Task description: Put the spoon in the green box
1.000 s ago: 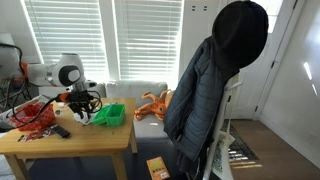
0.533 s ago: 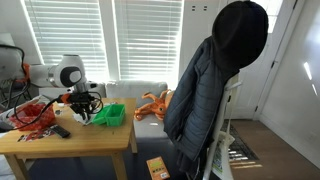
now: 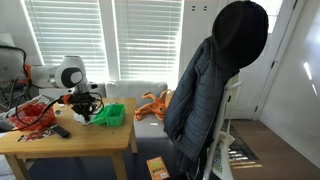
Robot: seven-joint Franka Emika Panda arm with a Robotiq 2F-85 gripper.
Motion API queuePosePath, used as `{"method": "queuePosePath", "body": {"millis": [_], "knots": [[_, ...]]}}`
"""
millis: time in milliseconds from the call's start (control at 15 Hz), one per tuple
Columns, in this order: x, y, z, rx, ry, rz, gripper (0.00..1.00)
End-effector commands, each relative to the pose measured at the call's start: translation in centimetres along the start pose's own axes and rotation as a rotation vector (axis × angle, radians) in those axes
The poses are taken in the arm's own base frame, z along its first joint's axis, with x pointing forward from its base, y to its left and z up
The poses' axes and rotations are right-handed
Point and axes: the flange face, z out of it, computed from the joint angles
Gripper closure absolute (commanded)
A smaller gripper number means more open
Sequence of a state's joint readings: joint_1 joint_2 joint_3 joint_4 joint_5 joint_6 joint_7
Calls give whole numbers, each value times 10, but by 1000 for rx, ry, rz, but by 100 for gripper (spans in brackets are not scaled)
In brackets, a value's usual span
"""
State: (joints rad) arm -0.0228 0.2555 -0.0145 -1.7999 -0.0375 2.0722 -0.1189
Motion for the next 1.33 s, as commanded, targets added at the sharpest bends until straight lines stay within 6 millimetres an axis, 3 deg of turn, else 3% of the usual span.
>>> {"method": "queuePosePath", "body": {"millis": [0,200,667,1267], "knots": [[4,2,-4,-22,5,-20,100],[2,-1,-16,-30,18,-25,98],[-17,-11,-70,-12,7,-12,98],[-83,7,-165,38,-103,35,98]]}}
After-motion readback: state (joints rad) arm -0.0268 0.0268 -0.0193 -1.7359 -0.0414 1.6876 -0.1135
